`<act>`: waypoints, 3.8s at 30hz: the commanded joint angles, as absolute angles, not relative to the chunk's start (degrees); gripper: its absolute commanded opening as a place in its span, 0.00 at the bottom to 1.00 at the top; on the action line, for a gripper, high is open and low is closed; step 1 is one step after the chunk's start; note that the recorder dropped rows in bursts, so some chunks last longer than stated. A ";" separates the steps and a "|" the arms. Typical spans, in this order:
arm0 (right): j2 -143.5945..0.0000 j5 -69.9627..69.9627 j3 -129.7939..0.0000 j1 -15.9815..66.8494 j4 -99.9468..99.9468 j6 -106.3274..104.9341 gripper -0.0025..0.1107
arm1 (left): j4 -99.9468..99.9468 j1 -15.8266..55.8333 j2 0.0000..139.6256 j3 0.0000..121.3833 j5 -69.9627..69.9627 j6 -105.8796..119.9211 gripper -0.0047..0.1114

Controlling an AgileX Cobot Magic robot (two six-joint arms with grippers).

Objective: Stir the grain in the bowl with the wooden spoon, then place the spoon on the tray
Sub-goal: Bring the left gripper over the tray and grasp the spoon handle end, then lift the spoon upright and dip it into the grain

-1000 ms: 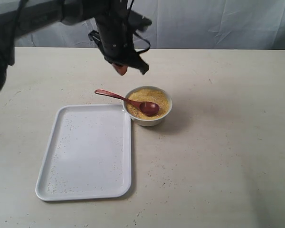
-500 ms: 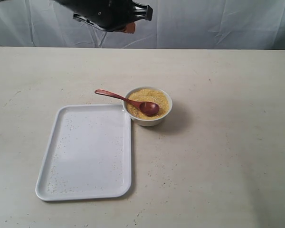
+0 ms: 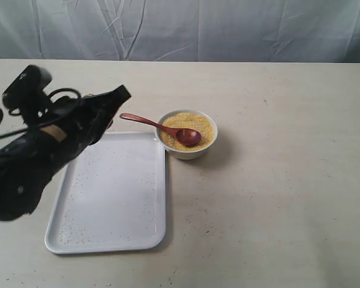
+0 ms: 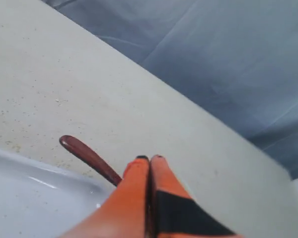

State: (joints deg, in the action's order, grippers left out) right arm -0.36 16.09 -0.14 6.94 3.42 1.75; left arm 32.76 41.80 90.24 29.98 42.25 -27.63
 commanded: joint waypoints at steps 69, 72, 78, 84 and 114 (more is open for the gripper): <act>0.00 15.77 0.00 7.02 3.42 1.44 0.02 | 0.00 27.46 119.94 44.29 59.20 -87.64 0.04; 0.00 15.77 0.00 7.02 3.42 1.44 0.02 | 0.00 27.46 119.94 44.29 63.93 -88.91 0.04; 0.00 15.65 0.00 7.02 3.42 1.44 0.02 | 0.00 27.46 119.94 44.29 69.96 -87.98 0.04; 0.00 15.65 0.00 7.02 3.42 1.44 0.02 | -5.54 27.46 117.58 47.08 69.96 -75.71 0.04; 0.00 15.79 0.00 7.02 3.42 1.44 0.02 | -17.79 29.79 115.68 58.98 45.68 -46.30 0.04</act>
State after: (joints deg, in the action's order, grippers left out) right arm -0.36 16.09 -0.14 6.94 3.42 1.75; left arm -17.64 29.05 116.14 58.86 42.67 -45.02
